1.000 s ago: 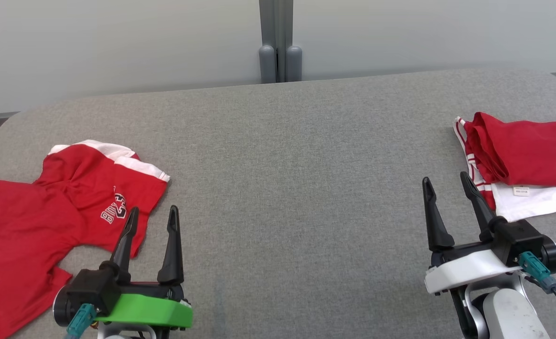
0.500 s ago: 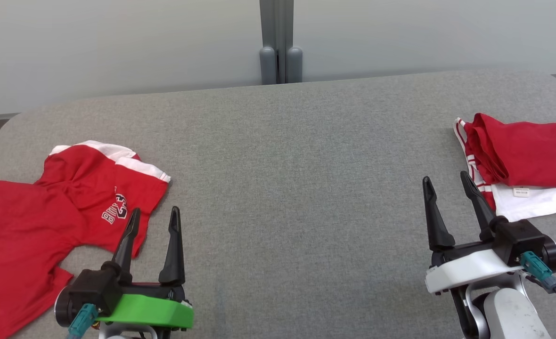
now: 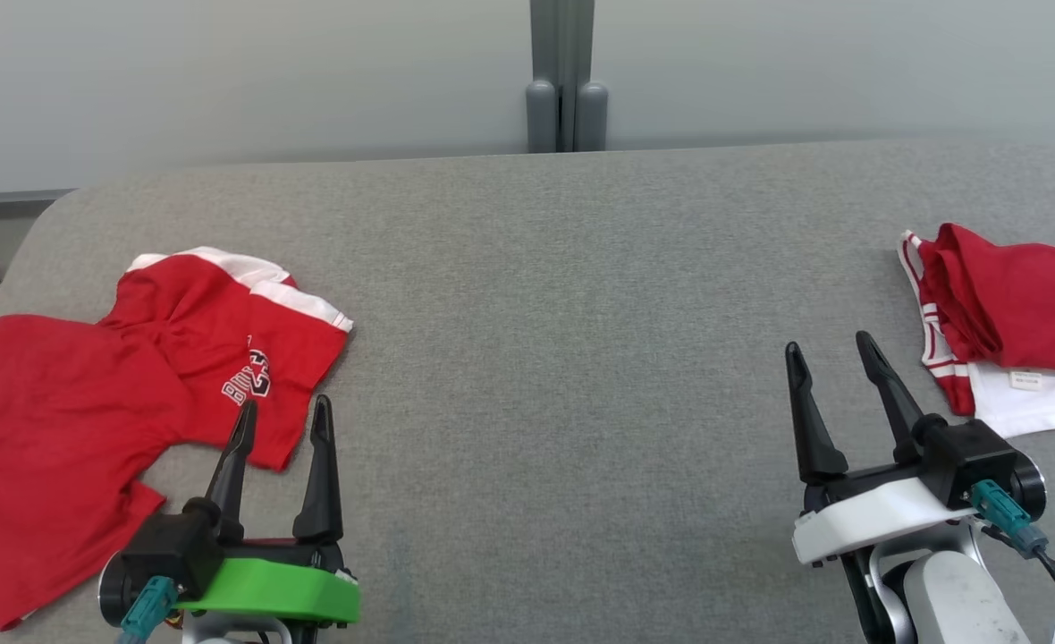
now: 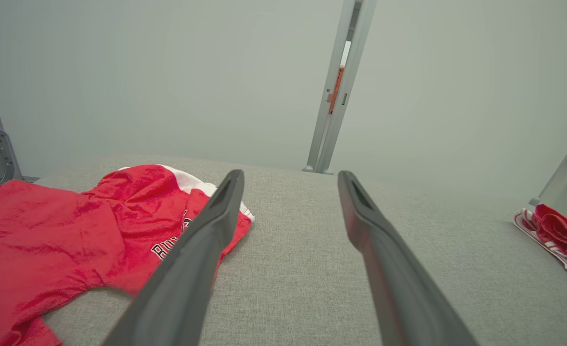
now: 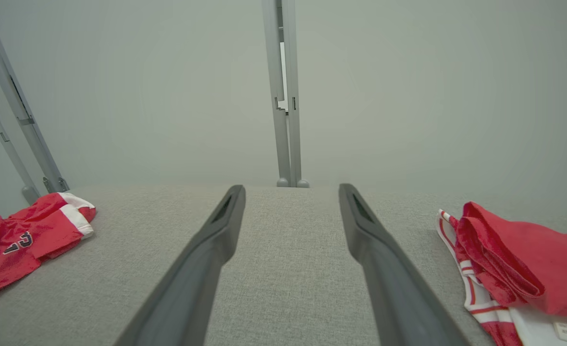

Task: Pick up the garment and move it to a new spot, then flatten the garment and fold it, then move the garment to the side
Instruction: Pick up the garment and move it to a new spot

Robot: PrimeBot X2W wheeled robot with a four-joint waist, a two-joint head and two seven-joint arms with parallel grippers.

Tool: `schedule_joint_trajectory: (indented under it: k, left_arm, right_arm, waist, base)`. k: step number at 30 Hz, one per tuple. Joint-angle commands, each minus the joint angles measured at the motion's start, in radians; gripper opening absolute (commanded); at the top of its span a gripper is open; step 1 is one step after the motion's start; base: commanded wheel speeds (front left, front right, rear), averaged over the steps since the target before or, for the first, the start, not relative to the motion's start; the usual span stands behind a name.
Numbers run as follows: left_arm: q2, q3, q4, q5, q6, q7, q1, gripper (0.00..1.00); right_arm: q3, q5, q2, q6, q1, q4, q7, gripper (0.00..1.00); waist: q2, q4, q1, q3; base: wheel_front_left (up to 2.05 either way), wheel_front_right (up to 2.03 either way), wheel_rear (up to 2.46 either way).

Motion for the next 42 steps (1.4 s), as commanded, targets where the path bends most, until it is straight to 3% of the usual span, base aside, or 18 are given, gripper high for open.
schedule_joint_trajectory:
  k: [1, 17, 24, 32, 42]
  left_arm:
    - [0.001, 0.007, 0.002, 0.004, 0.003, 0.000, -0.014, 1.00]
    - [0.002, 0.053, 0.010, 0.013, 0.000, 0.000, 0.017, 1.00]
    - [0.002, 0.093, 0.013, 0.014, -0.002, 0.000, 0.038, 1.00]
    - [0.002, 0.118, 0.018, 0.007, -0.004, 0.000, 0.044, 1.00]
    - [0.002, 0.145, 0.021, -0.020, 0.008, 0.000, 0.026, 1.00]
  right_arm:
    - [0.011, 0.010, -0.001, -0.001, 0.003, 0.007, -0.003, 1.00]
    - [0.091, 0.020, -0.001, -0.001, 0.010, 0.039, -0.003, 1.00]
    - [0.136, 0.045, -0.001, -0.001, 0.014, 0.049, -0.003, 1.00]
    - [0.171, 0.056, -0.001, -0.001, 0.019, 0.056, -0.003, 1.00]
    - [0.183, 0.045, -0.001, -0.001, 0.004, 0.067, -0.003, 1.00]
  waist:
    - [0.0000, 0.036, 0.0000, 0.006]
    - [0.0000, 0.284, 0.0000, -0.036]
    - [0.0000, 0.359, 0.0000, -0.064]
    - [0.0000, 0.406, 0.0000, -0.068]
    - [0.0000, 0.406, 0.0000, -0.045]
  base:
    - [0.00, 0.00, 0.00]
    - [0.00, 0.00, 0.00]
    - [0.00, 0.00, 0.00]
    - [0.00, 0.00, 0.00]
    - [0.00, 0.00, 0.00]
